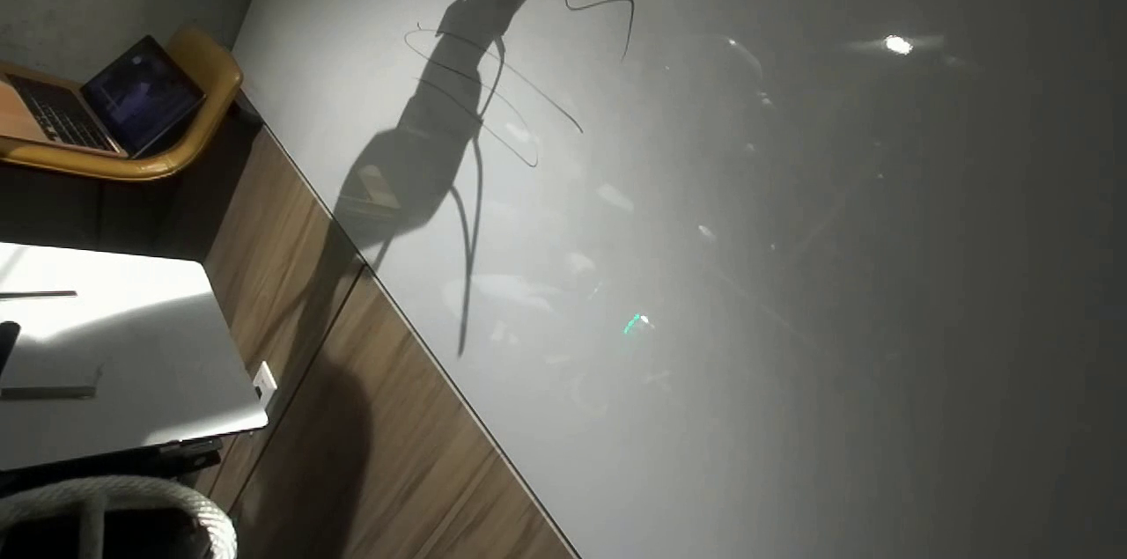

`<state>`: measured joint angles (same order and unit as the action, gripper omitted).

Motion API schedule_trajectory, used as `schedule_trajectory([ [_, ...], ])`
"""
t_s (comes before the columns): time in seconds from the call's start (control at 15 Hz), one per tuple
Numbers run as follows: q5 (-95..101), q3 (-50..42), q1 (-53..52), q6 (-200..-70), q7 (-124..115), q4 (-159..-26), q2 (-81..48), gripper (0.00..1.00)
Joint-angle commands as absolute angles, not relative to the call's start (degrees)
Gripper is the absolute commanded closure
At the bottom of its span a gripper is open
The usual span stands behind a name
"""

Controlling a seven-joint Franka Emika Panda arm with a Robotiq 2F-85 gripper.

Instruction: Erase the drawings on the whiteboard

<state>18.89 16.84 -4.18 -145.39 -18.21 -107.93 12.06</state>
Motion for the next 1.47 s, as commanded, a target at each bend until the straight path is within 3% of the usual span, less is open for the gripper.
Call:
schedule_trajectory([
  [0.0, 23.25, 18.00, -3.64, -143.80, -22.89, -98.93, 6.16, 0.71],
  [0.67, 32.26, 18.69, -9.83, -133.66, -29.89, -86.23, -4.37, 0.71],
  [1.4, 38.72, 15.85, -28.01, -119.71, -29.58, -65.55, -23.55, 0.71],
])
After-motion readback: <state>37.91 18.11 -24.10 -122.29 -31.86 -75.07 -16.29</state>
